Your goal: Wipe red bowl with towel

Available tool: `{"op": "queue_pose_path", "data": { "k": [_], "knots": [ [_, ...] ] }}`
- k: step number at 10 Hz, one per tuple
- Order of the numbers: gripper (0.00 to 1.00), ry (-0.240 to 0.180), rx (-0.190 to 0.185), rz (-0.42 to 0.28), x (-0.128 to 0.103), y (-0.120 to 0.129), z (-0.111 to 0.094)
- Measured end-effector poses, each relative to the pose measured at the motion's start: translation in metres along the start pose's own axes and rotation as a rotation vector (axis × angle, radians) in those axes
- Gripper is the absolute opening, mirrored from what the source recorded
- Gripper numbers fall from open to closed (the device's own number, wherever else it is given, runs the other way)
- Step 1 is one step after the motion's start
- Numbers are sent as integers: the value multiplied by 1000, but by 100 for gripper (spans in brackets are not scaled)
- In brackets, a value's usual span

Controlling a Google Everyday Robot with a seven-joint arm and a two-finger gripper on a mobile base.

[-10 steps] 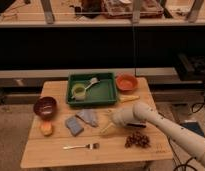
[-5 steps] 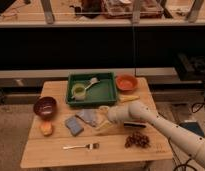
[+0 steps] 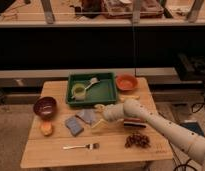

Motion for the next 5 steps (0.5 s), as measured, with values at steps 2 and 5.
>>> {"op": "queue_pose_path", "data": {
  "k": [2, 5],
  "knots": [
    [80, 15, -14, -14, 1, -1, 9],
    [63, 57, -33, -14, 14, -1, 22]
  ]
}}
